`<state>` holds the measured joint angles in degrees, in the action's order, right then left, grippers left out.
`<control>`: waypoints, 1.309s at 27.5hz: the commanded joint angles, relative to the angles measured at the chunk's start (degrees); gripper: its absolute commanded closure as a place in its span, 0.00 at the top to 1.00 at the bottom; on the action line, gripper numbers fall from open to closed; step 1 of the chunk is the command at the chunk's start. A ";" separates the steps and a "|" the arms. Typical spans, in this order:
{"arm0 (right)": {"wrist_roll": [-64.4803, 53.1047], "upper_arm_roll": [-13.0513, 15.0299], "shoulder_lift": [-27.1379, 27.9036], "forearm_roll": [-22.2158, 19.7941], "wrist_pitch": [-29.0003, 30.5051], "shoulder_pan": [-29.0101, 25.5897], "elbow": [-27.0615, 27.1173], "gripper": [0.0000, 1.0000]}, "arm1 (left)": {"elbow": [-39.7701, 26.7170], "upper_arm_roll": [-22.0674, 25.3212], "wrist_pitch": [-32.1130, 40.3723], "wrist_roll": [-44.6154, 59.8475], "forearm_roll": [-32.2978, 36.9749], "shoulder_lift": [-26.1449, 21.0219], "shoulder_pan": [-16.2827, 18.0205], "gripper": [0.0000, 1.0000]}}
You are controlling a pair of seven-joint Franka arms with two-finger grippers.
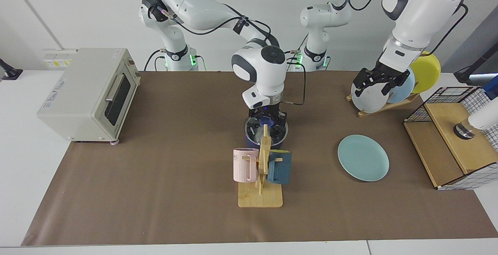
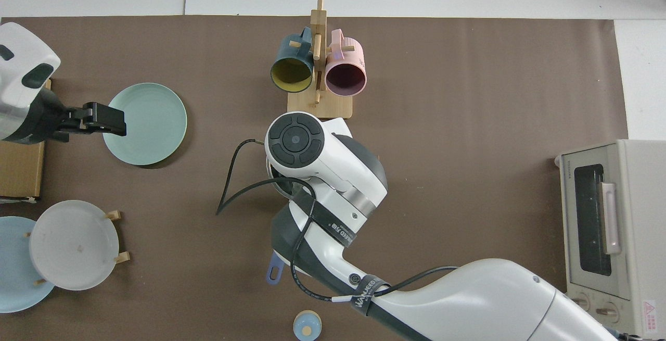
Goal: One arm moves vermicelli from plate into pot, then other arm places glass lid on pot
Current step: 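Carry the glass lid over the pot with the right gripper, then lower the lid onto the pot and open the right gripper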
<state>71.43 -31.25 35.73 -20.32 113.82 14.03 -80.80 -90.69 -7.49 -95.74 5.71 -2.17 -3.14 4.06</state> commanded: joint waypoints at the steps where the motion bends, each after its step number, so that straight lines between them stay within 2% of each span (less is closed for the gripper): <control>1: 0.47 -1.00 2.59 2.21 -4.13 -0.58 1.26 0.00 | -0.45 0.20 0.29 0.27 -0.55 0.86 -0.11 1.00; 5: -0.06 -1.00 2.68 2.48 -4.31 -0.58 1.44 0.00 | -0.45 0.20 0.29 0.18 -0.64 1.03 -0.11 1.00; 6: -0.06 -1.00 2.68 2.48 -4.22 -0.58 1.44 0.10 | -0.45 0.29 0.29 0.18 -0.55 1.12 -0.11 1.00; 7: -0.15 -1.00 2.77 2.48 -3.96 -0.58 1.44 0.46 | -0.45 0.29 0.29 0.18 -0.64 1.21 -0.11 1.00; 8: -0.15 -1.00 2.77 2.40 -3.87 -0.58 1.44 0.95 | -0.45 0.37 0.29 0.18 -0.55 1.21 -0.11 1.00; 9: -0.32 -1.00 2.77 2.13 -3.78 -0.49 1.52 0.99 | -0.45 0.37 0.29 0.18 -0.55 1.21 -0.11 1.00; 13: -1.03 -0.91 2.86 2.04 -4.39 -0.23 4.07 1.00 | -0.45 0.37 0.29 0.27 -0.55 1.21 -0.11 1.00; 19: -1.38 -1.53 1.19 2.13 -6.50 -1.11 4.60 1.00 | -0.45 0.29 0.29 0.27 -0.55 1.38 -0.11 1.00; 22: -2.34 -2.32 -2.05 2.22 -7.38 -2.33 4.51 1.00 | -0.45 0.37 0.38 0.27 -0.55 1.47 -0.11 1.00; 26: -6.12 -2.06 -6.98 3.01 -6.51 -4.00 3.37 1.00 | -0.45 0.46 0.38 0.18 -0.64 1.47 -0.11 1.00; 28: -9.62 -1.62 -8.91 5.63 -6.59 -4.97 2.32 1.00 | -0.45 0.46 0.38 0.18 -0.55 1.47 -0.11 1.00; 30: -13.58 1.09 -11.89 10.02 -6.77 -5.68 0.39 1.00 | -0.45 0.38 0.29 0.18 -0.64 1.47 -0.11 1.00; 34: -22.80 9.18 -19.45 18.55 -6.59 -4.54 -6.19 1.00 | -0.45 0.37 0.29 0.18 -0.64 1.47 -0.11 1.00; 36: -27.03 12.78 -23.06 21.19 -6.59 -3.84 -9.97 1.00 | -0.45 0.37 0.29 0.18 -0.55 1.47 -0.11 1.00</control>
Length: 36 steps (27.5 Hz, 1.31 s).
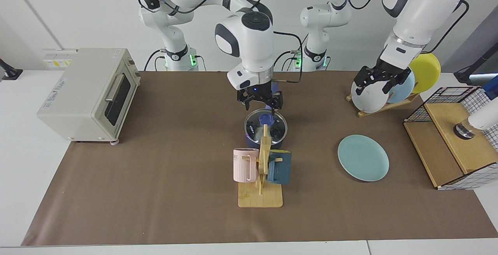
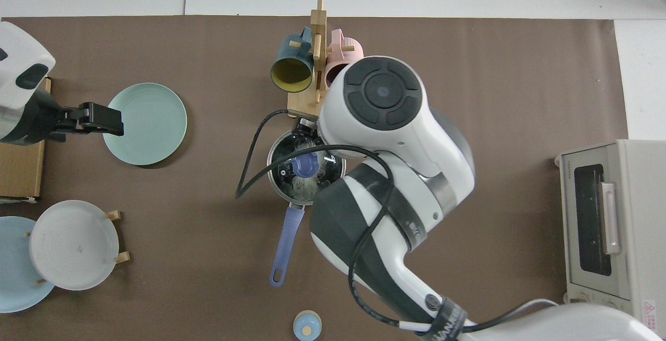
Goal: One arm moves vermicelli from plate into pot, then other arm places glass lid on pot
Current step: 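Lower the lid onto the pot and open the right gripper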
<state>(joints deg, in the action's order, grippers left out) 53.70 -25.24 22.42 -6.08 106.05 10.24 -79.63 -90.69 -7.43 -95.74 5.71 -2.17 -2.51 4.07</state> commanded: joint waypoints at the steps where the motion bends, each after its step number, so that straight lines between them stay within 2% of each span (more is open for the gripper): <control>1: -10.79 8.08 -10.99 7.39 1.26 -0.04 -12.81 1.00 | -0.45 0.31 0.29 0.18 -0.64 0.84 -0.11 1.00; 6: -18.96 13.10 -17.40 7.48 0.20 -0.04 -19.75 1.00 | -0.45 0.31 0.38 0.18 -0.55 0.84 -0.11 1.00; 10: -26.25 18.45 -24.08 7.48 3.10 0.04 -29.07 1.00 | -0.45 0.31 0.38 0.18 -0.64 0.84 -0.11 1.00; 13: -33.81 21.88 -28.21 7.48 4.60 0.04 -33.91 1.00 | -0.45 0.31 0.38 0.18 -0.55 0.84 -0.11 1.00; 18: -44.88 30.05 -31.65 7.48 3.37 0.13 -34.89 1.00 | -0.45 0.31 0.38 0.18 -0.55 0.84 -0.11 1.00; 22: -50.96 34.10 -33.32 7.48 1.09 -0.13 -34.45 1.00 | -0.45 0.31 0.38 0.18 -0.64 0.84 -0.11 1.00; 26: -53.60 34.55 -34.29 7.31 0.39 -1.62 -32.52 1.00 | -0.45 0.31 0.38 0.18 -0.55 0.84 -0.11 1.00; 29: -53.87 34.47 -33.59 6.34 -3.65 -2.77 -28.05 1.00 | -0.45 0.31 0.38 0.18 -0.55 0.84 -0.11 1.00; 32: -54.05 33.06 -30.87 6.16 -7.08 -5.75 -23.13 1.00 | -0.45 0.31 0.38 0.18 -0.64 0.84 -0.11 1.00; 34: -54.57 31.31 -29.55 6.08 -8.32 -7.42 -21.19 1.00 | -0.45 0.31 0.38 0.18 -0.55 0.84 -0.11 1.00; 36: -55.01 31.12 -29.02 5.55 -8.58 -7.34 -20.13 1.00 | -0.45 0.31 0.38 0.18 -0.64 0.84 -0.11 1.00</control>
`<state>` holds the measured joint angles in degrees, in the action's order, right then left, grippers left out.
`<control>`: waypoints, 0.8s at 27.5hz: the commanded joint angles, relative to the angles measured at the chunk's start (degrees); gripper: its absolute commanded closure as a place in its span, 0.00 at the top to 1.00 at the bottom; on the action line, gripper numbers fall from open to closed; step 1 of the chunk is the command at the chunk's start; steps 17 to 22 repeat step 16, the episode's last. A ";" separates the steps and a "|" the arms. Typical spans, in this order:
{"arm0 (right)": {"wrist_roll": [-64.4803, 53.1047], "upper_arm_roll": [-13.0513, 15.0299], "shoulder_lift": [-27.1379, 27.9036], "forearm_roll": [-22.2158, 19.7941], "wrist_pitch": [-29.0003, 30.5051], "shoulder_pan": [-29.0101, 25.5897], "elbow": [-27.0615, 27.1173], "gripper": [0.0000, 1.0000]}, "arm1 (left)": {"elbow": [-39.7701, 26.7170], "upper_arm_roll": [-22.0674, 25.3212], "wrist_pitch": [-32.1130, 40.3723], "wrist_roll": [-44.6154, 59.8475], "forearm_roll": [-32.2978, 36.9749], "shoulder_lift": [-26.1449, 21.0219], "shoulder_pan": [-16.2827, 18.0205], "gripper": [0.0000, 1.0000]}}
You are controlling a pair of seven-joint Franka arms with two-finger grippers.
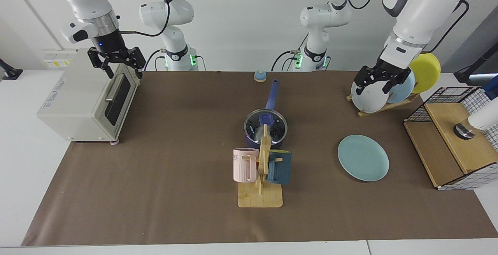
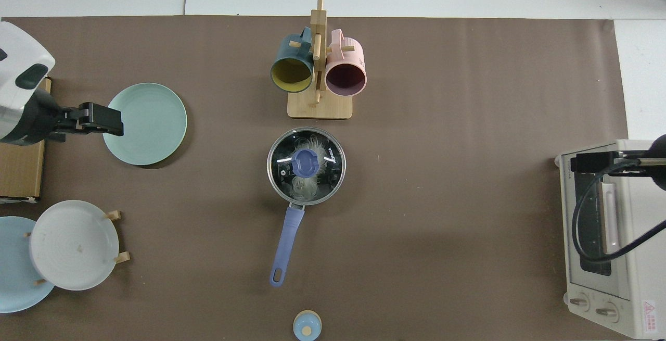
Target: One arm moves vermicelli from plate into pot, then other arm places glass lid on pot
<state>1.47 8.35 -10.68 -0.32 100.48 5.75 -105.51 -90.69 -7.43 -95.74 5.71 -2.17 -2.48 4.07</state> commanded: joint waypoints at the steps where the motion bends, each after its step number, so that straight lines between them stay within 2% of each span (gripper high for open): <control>1: -3.14 -2.46 4.18 -0.38 -3.01 -2.77 5.93 1.00 | -0.45 0.31 0.38 0.18 -0.64 0.81 -0.11 1.00; 8: -3.05 -2.54 4.18 0.85 -1.35 -2.50 5.76 1.00 | -0.45 0.31 0.38 0.18 -0.55 0.81 -0.11 1.00; 22: -2.53 -2.46 4.18 0.76 -0.90 -2.24 5.58 1.00 | -0.45 0.31 0.38 0.18 -0.55 0.81 -0.11 1.00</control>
